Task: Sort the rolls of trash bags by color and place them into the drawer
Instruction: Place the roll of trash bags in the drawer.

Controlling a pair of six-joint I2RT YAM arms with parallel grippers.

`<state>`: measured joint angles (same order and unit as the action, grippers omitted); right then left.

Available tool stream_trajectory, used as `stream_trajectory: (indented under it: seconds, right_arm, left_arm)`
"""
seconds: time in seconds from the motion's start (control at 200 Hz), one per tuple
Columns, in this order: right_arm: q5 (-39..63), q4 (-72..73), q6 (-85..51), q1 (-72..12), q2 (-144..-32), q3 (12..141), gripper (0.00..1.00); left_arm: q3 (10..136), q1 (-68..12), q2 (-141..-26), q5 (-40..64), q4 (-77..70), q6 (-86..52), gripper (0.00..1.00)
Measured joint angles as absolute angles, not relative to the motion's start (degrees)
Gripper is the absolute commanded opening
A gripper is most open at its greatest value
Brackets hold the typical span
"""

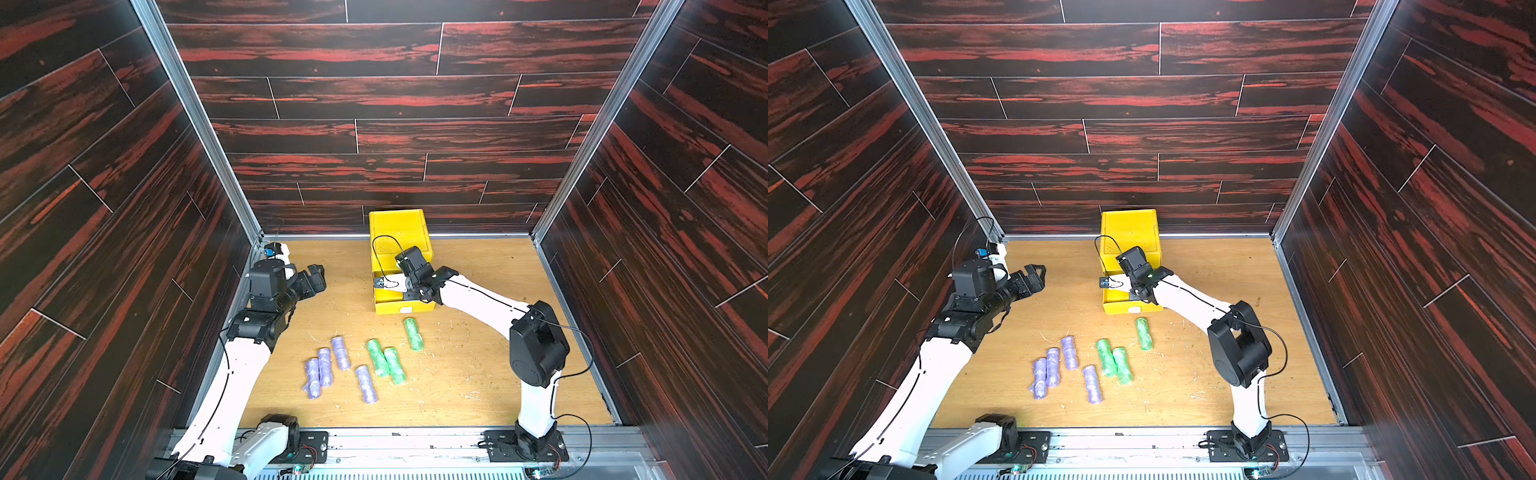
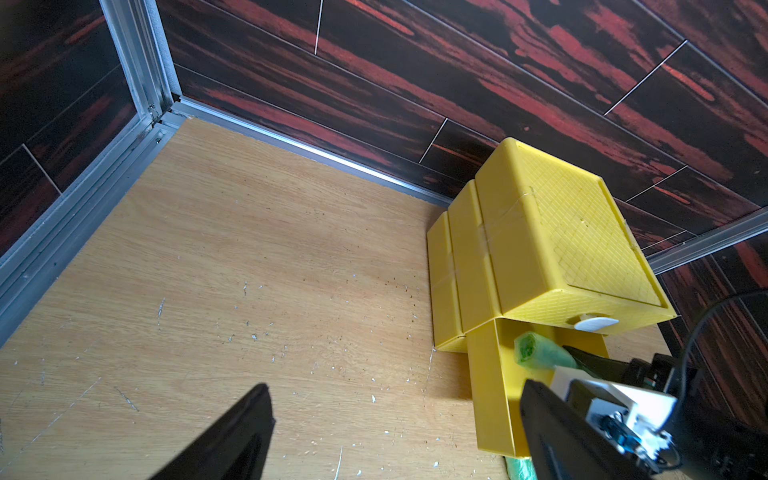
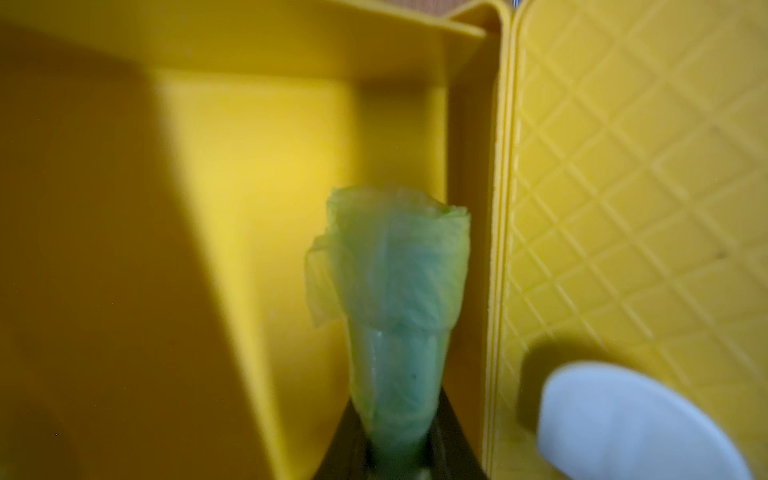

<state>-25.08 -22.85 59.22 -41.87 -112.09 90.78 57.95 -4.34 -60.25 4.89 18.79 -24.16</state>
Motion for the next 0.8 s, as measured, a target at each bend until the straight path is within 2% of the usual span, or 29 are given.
stream_trajectory:
  seconds: [0.215,0.356,0.802]
  right_arm:
    - [-27.14,-20.58,59.35,-41.39,-112.84,90.78,0.33]
    - [-27.59,-20.08,59.46,-41.39,-112.84,90.76,0.39]
    - [-27.55,-20.58,59.31,-41.45,-112.44,90.7,0.39]
  left_arm:
    - [57.95,-4.14,-60.25,4.89,18.79,-24.16,0.97]
    - [57.95,-4.12,-60.25,4.89,18.79,-24.16,0.97]
    - [57.95,-3.9,-60.25,4.89,18.79,-24.16,0.97]
